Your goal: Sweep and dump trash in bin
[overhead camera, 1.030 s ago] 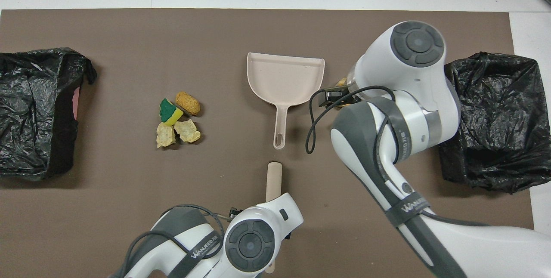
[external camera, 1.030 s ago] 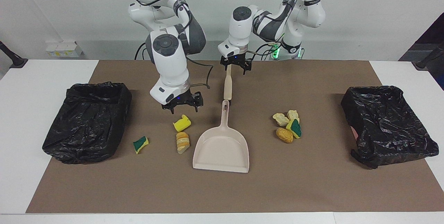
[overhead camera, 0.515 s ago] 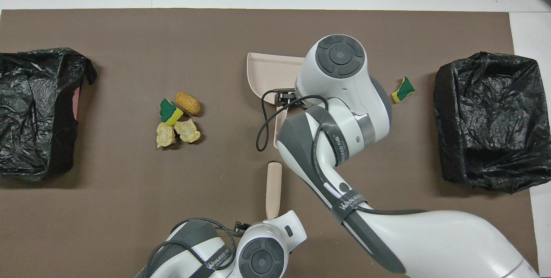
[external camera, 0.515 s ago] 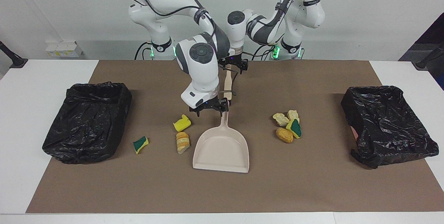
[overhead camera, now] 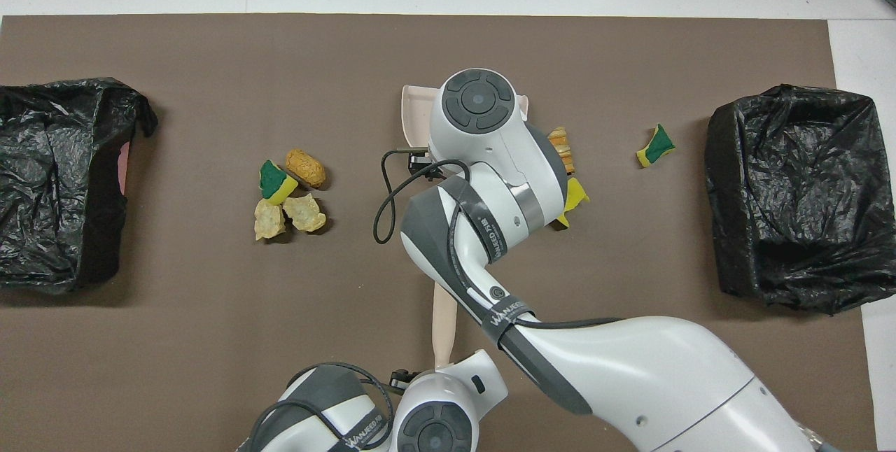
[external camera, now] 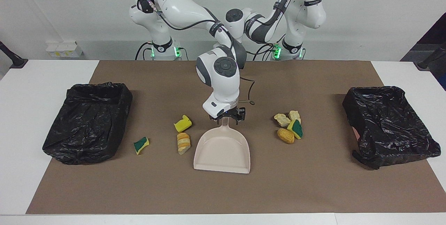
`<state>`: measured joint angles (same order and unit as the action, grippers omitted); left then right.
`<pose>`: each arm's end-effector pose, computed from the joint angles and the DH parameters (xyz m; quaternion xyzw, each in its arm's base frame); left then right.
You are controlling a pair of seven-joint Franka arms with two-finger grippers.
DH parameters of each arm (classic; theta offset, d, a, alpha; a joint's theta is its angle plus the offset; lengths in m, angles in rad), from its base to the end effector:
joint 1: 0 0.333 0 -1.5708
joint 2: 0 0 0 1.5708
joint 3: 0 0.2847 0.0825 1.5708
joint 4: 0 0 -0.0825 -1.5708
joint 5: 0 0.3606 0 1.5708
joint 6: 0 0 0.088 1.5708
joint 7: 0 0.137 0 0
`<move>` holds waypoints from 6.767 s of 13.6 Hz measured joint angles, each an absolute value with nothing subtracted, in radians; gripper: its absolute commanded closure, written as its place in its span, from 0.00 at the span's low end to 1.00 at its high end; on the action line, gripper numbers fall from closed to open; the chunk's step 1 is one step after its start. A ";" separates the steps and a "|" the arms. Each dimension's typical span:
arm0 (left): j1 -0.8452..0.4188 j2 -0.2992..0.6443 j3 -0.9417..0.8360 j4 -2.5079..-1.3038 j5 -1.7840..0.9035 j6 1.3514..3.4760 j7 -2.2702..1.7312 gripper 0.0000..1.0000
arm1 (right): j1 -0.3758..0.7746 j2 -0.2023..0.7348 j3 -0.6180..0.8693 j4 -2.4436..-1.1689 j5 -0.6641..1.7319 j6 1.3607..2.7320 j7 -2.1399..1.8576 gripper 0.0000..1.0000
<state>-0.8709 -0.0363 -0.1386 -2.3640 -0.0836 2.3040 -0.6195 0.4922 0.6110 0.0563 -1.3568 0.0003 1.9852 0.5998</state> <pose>0.2504 -0.4045 0.2937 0.9857 -0.1657 -0.0287 0.0107 0.5885 0.3519 0.3206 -0.9993 0.0309 0.0011 0.0186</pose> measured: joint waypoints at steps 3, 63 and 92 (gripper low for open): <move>-0.871 -0.036 -0.138 -2.362 -0.084 2.302 -0.621 1.00 | 0.496 0.610 0.057 -1.380 0.000 1.981 0.628 0.38; -0.186 0.046 -0.098 -1.981 0.059 1.977 -0.127 1.00 | 0.483 0.445 0.054 -1.614 -0.225 1.986 -0.940 1.00; -0.275 -0.089 -0.104 -2.003 -0.137 1.844 -0.341 1.00 | 0.367 0.381 0.051 -1.625 -0.156 1.973 -1.032 1.00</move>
